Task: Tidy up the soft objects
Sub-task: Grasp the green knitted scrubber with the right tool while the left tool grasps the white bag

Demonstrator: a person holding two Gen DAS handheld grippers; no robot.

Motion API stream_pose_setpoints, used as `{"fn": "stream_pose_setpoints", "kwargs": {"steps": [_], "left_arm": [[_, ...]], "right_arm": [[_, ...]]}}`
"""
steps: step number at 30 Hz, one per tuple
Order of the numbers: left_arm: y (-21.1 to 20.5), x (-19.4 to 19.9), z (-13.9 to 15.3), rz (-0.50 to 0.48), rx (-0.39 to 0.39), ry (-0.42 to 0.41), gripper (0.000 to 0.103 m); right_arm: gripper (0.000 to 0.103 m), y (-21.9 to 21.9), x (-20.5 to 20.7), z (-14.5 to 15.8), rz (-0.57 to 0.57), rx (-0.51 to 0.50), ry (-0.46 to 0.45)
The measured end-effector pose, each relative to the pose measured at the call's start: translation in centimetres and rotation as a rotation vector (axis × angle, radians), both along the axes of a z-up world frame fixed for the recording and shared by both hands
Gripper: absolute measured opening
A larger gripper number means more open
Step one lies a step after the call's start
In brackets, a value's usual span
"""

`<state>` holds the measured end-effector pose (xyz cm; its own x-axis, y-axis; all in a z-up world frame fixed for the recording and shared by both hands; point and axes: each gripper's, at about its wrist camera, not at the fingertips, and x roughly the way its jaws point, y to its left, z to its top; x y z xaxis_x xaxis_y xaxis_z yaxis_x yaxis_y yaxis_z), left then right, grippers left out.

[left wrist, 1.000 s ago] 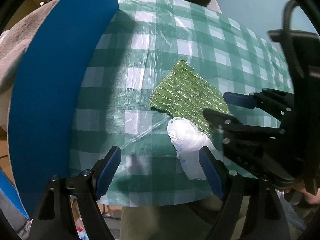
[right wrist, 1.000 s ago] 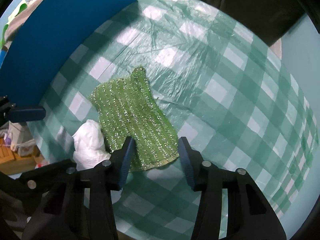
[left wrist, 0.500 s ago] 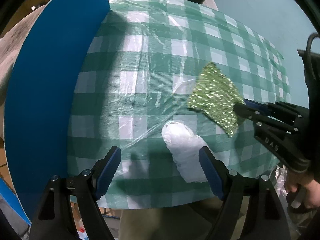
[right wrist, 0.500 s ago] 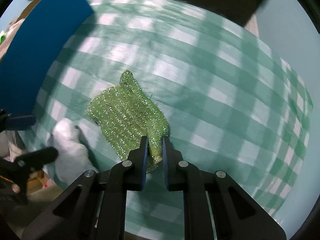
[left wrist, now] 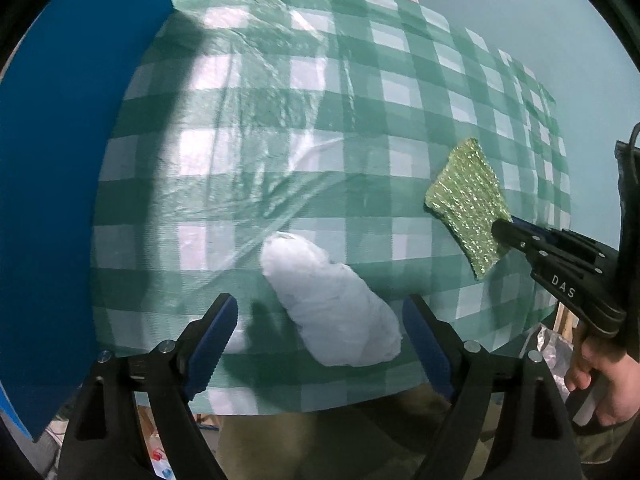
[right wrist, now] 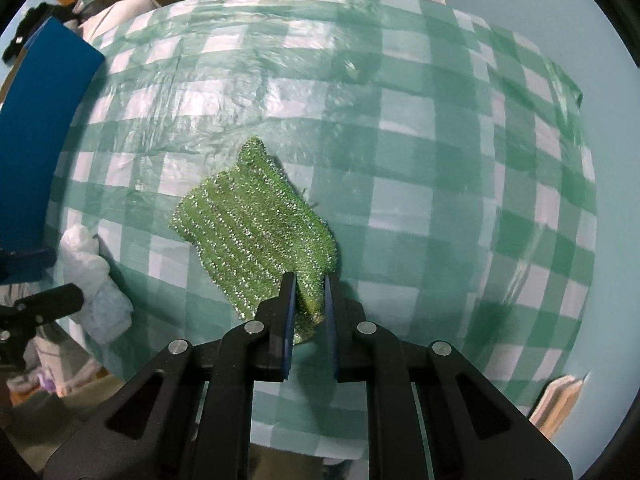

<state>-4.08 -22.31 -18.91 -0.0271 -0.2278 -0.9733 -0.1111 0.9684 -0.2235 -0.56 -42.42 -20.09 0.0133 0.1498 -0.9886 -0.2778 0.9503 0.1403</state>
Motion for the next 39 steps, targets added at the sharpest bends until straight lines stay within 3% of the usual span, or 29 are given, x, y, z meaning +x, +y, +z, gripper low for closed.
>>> {"fn": "stream_pose_setpoints", "kwargs": {"steps": [2,4,7,9,12,15,16,20,36,38,39], "left_arm": [[-0.4,0.0,-0.3,-0.007,0.000,0.011,0.086],[-0.8,0.0,-0.7,-0.009,0.003,0.021,0.086],[-1.3,0.0,-1.5,-0.006,0.004,0.041,0.086],[-1.4,0.0,-2.1,0.003,0.001,0.056,0.086],[-1.3,-0.2,-2.7,0.025,-0.007,0.069,0.085],[-1.4,-0.4,-2.6,0.021,0.009,0.056,0.073],[-1.4,-0.4,-2.4,0.011,0.012,0.046,0.065],[-1.5,-0.7,-2.1,-0.009,0.027,0.022,0.057],[-0.5,-0.2,1.1,-0.065,0.069,-0.049,0.054],[-0.4,0.0,1.6,-0.074,0.076,-0.057,0.054],[-0.2,0.1,1.8,-0.078,0.078,-0.061,0.054]], "right_arm": [[0.020,-0.6,-0.1,-0.1,-0.008,0.022,0.002],[0.038,-1.7,-0.6,-0.6,-0.008,0.021,0.001],[0.055,-2.1,-0.7,0.0,-0.004,0.028,-0.025],[0.062,-2.3,-0.5,0.5,0.004,0.026,-0.040],[0.063,-2.3,-1.1,0.9,0.020,0.043,-0.054],[0.063,-1.4,-0.4,1.4,0.074,0.049,-0.062],[0.063,-0.9,-0.3,1.3,0.104,0.038,-0.069],[0.064,1.9,-0.1,2.0,0.173,0.024,-0.076],[0.063,6.4,-0.1,-1.3,0.234,-0.072,-0.059],[0.055,6.2,-0.4,-1.2,0.236,-0.073,-0.070],[0.046,6.1,-0.6,-1.0,0.237,-0.071,-0.075]]}}
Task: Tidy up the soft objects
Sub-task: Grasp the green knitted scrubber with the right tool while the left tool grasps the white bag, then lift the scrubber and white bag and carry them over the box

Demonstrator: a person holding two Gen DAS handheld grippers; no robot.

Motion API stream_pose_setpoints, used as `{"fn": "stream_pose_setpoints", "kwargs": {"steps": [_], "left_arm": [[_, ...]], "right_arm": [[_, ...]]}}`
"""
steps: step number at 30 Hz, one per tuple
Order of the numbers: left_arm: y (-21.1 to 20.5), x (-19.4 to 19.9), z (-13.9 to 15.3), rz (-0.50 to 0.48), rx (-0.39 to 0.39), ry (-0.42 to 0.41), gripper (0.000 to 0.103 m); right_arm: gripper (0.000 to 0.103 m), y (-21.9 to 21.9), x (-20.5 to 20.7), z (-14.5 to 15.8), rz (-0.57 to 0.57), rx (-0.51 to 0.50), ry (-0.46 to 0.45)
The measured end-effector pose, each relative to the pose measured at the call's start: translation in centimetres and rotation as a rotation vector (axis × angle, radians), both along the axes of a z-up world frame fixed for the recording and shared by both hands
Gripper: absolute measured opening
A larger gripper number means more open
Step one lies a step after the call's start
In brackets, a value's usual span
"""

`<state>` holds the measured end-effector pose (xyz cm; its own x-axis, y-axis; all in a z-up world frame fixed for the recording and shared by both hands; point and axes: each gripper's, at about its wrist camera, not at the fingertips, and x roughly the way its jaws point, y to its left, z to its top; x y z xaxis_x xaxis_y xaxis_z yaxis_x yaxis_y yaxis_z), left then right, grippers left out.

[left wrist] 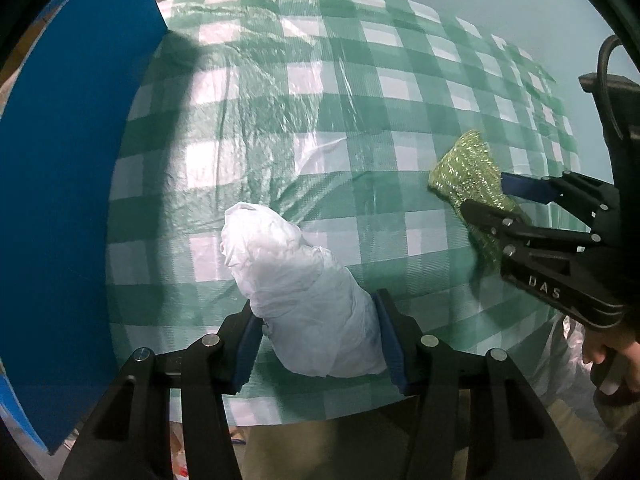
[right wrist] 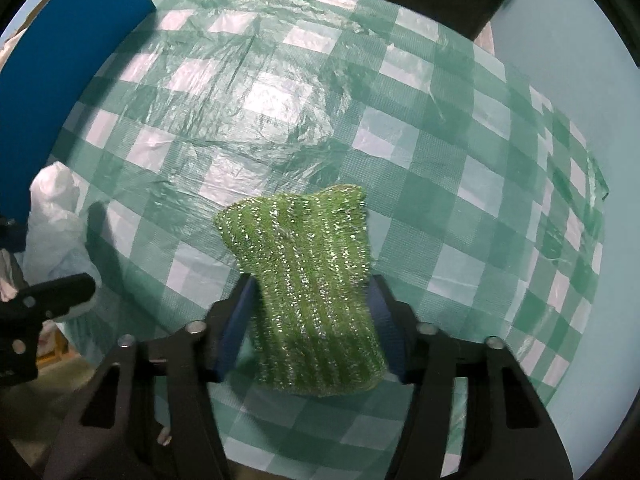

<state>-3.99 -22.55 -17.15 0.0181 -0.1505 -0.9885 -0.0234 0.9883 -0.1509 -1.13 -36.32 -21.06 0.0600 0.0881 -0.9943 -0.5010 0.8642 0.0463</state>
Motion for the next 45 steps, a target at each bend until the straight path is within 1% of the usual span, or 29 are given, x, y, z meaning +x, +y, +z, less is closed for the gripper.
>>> {"fn": "stream_pose_setpoints", "kwargs": {"steps": [1,4,6,8,14,17,19,20,22,24,28,33,38,45], "left_arm": [[0.1,0.0,0.3,-0.005,0.003,-0.006,0.054],[0.5,0.2,1.3,-0.013,0.008,-0.015,0.054],[0.6,0.5,1.8,-0.016,0.011,-0.020,0.054],[1.0,0.6,2.4,-0.021,0.012,-0.030,0.054],[1.5,0.8,4.2,-0.038,0.015,-0.074,0.054],[1.6,0.6,5.3,-0.045,0.020,-0.098,0.054],[2.0,0.5,5.9,-0.050,0.027,-0.109,0.054],[2.3,0.1,5.6,-0.052,0.029,-0.117,0.054],[2.7,0.0,6.0,-0.057,0.033,-0.129,0.054],[3.7,-0.4,7.1,-0.063,0.039,-0.145,0.054],[3.8,0.2,8.1,-0.063,0.042,-0.163,0.054],[4.5,0.4,10.1,-0.056,0.052,-0.198,0.054],[5.4,0.5,11.8,-0.044,0.051,-0.223,0.054],[6.9,0.8,13.3,-0.032,0.059,-0.246,0.054]], "right_arm": [[0.034,0.1,-0.1,0.1,-0.001,0.007,-0.003],[0.021,0.4,-0.2,0.1,-0.012,0.021,0.003],[0.014,0.4,0.0,0.3,-0.021,0.028,0.005],[0.013,0.2,0.0,0.7,-0.036,0.036,0.007],[0.012,0.0,0.6,2.6,-0.065,0.070,-0.002],[0.012,-0.4,0.5,4.4,-0.076,0.084,-0.012],[0.012,-0.5,0.5,5.3,-0.084,0.099,-0.016],[0.012,-0.5,0.6,5.7,-0.086,0.104,-0.019],[0.012,-0.3,0.8,6.8,-0.090,0.112,-0.025],[0.012,-0.3,1.0,7.1,-0.094,0.122,-0.029],[0.012,0.2,1.1,8.5,-0.100,0.139,-0.036],[0.012,1.3,1.1,10.5,-0.100,0.160,-0.043],[0.012,2.5,1.2,11.8,-0.099,0.177,-0.048],[0.012,4.5,1.5,13.2,-0.081,0.201,-0.062]]}}
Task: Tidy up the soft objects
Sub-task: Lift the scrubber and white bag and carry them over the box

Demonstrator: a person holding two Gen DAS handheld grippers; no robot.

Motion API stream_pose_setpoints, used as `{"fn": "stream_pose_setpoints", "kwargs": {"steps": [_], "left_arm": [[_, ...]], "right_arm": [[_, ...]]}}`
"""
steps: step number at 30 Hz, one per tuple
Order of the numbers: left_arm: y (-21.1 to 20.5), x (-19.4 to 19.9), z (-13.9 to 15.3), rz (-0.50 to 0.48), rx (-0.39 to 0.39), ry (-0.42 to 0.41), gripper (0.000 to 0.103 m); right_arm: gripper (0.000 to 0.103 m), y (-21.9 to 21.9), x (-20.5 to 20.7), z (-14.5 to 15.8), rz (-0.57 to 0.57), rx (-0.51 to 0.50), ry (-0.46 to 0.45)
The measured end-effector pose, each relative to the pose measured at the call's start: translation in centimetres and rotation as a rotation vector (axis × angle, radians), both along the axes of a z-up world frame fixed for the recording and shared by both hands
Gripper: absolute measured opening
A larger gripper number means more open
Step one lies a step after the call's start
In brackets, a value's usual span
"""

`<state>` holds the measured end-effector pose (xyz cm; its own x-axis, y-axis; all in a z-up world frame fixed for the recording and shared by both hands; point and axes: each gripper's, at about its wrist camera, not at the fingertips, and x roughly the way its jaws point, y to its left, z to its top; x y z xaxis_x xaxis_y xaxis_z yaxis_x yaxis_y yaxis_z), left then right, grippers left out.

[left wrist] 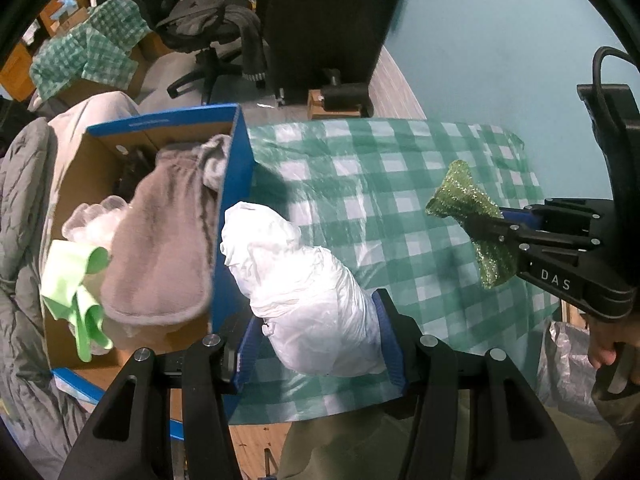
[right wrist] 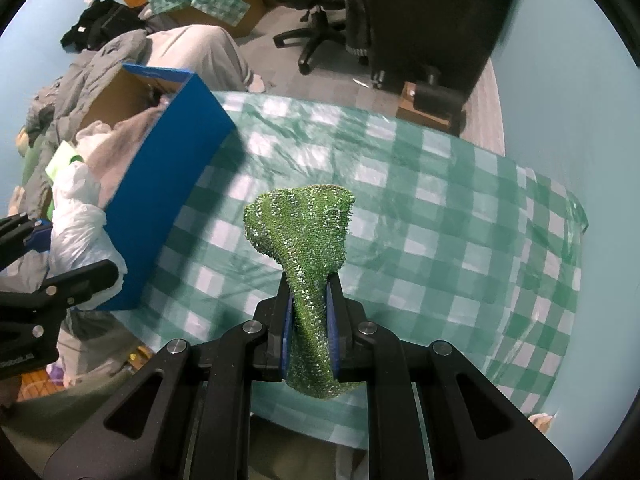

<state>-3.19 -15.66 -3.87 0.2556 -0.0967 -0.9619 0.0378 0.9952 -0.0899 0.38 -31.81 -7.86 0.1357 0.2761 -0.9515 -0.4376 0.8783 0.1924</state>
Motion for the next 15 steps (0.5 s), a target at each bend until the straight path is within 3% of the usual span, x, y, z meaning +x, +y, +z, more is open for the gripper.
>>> {"fn": "stream_pose_setpoints", "kwargs": {"steps": [15], "left_arm": [[5.6,1.4,1.8,0.071,-0.004,-0.033,0.054]], "right_arm": [[0.012,5.2,1.7,2.6,0.044,0.050,-0.029]]}}
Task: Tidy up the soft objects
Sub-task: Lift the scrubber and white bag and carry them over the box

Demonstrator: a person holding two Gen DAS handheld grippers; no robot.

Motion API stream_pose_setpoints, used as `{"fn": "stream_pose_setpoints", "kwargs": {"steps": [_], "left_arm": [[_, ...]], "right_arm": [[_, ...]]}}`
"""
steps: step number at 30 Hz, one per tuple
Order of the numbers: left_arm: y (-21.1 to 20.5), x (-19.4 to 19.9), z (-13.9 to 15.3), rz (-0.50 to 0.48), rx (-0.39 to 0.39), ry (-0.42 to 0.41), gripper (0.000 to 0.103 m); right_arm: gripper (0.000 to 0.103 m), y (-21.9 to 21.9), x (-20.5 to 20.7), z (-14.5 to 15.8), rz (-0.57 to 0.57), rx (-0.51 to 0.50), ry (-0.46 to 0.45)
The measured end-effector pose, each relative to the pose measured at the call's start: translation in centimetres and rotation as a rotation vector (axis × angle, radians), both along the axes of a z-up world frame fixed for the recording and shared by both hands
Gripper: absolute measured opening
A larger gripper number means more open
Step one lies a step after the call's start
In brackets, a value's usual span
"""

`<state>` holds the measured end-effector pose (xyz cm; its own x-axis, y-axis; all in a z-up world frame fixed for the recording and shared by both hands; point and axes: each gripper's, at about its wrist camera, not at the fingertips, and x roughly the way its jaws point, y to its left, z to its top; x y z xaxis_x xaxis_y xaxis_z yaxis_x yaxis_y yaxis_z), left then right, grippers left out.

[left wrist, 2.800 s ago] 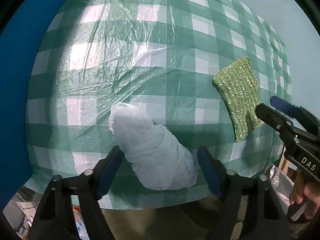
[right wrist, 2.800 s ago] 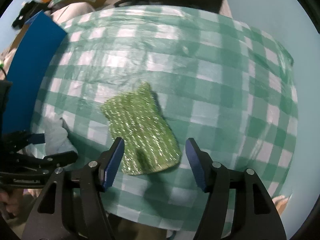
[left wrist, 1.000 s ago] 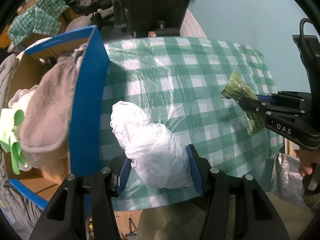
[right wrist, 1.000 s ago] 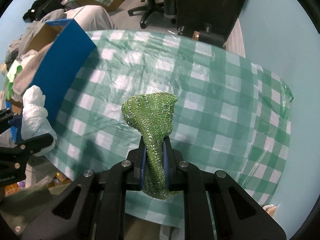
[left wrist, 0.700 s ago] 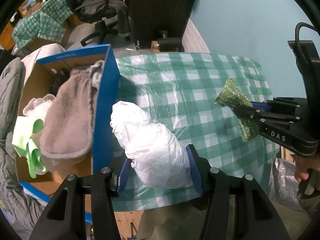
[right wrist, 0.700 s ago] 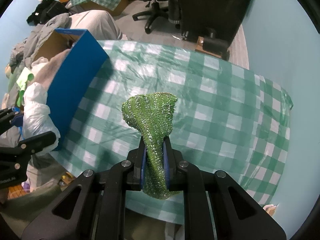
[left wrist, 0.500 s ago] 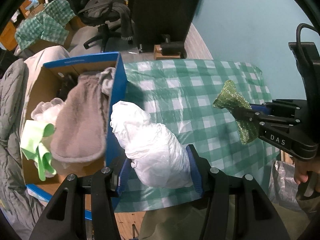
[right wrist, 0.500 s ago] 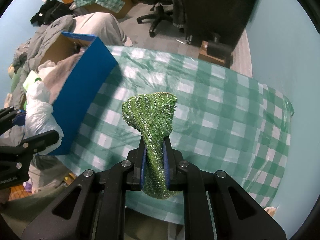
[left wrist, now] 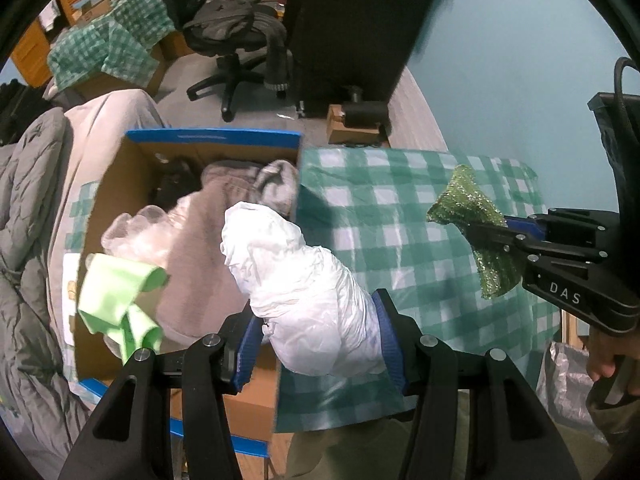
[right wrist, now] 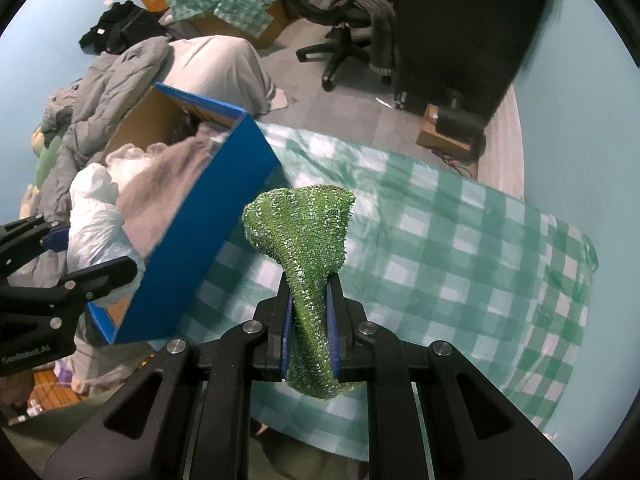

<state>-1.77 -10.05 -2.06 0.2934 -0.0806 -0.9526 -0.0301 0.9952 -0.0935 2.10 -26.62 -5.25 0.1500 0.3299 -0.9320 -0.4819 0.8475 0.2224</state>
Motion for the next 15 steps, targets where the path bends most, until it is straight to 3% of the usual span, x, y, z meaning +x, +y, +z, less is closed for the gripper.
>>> {"fn": "stream_pose_setpoints", "kwargs": {"steps": [15], "left_arm": [[6.6,2.6,1.2,0.049,0.052,-0.033,0.054]], "right_arm": [[0.012,8.5,2.7,1.6,0.088,0.047,-0.026]]}}
